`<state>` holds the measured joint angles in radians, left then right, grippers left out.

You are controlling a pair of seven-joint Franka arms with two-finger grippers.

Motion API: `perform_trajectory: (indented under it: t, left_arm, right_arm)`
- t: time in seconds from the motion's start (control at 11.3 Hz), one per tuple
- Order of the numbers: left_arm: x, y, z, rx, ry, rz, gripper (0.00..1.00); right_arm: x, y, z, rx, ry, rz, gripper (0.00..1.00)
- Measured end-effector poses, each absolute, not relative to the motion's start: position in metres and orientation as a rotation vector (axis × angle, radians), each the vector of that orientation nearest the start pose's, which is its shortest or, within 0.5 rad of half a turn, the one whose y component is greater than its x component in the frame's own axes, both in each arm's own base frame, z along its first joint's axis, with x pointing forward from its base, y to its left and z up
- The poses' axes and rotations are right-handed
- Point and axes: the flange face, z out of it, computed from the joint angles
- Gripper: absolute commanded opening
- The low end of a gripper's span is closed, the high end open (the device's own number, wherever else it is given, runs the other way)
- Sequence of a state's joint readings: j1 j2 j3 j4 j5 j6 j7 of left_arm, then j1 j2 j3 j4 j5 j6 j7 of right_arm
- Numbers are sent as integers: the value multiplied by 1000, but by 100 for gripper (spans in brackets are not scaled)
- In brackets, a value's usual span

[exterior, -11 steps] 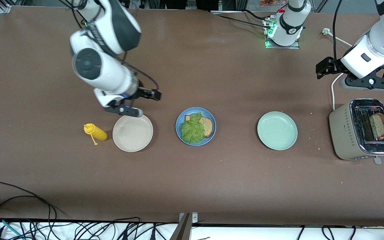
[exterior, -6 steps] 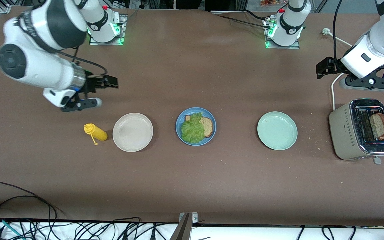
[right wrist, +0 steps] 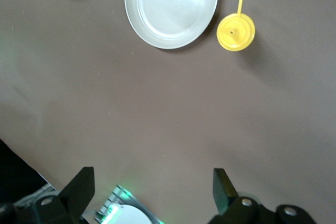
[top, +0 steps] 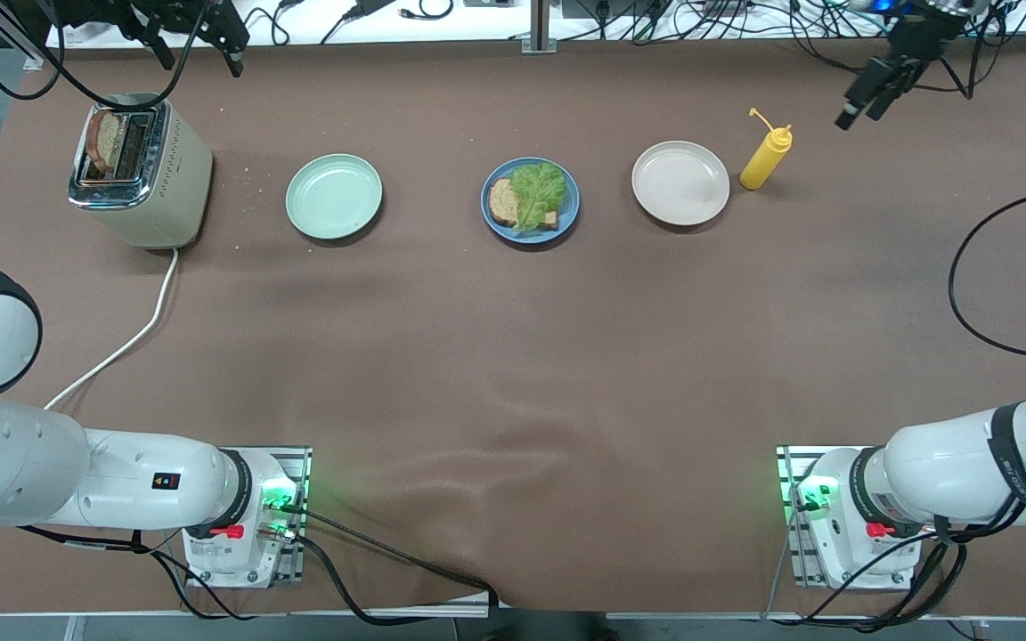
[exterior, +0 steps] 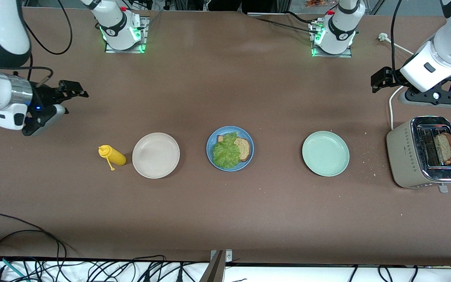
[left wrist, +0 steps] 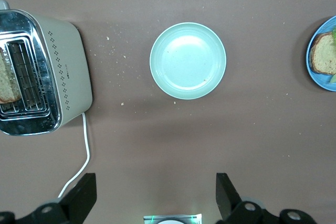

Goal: Make sandwich in blue plate with both arms
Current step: 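Move the right gripper toward the yellow squeeze bottle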

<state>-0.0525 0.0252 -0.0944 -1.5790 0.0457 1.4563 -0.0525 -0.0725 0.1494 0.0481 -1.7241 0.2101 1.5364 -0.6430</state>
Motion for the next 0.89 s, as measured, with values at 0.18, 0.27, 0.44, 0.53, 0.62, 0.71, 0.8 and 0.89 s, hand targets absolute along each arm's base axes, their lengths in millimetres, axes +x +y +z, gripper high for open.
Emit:
perform_trajectory:
  t: [0.18,0.27,0.44,0.53,0.62,0.71,0.8,0.89]
  left_arm:
    - [543,-74,598,-3073,143,220,100]
    - [543,-74,598,-3073,143,220,100]
    - [543,-74,598,-3073,143,220,100]
    - [543,-74,598,-3073,143,220,100]
    - [543,-74,598,-3073,143,220,100]
    - [543,-75,598,-3073,143,220,100]
    - [543,-75,598,-3073,144,220,100]
    - [543,-75,598,-3073,144,219,100]
  right_arm:
    - [570,-40,451,-2582,-1006,309,100]
    - [573,-63,437,-2527,-1081,262,100]
    - [580,-101,404,-2422,-1194,159,100]
    - [584,-113,386,-2367,-1232,91,100]
    - [587,-121,371,-2326,-1225,31,100]
    - [590,-127,356,-2282,-1213,-40,100]
    - [595,-132,340,-2235,-1226,-120,100]
    - [599,-136,324,-2187,-1245,-202,100]
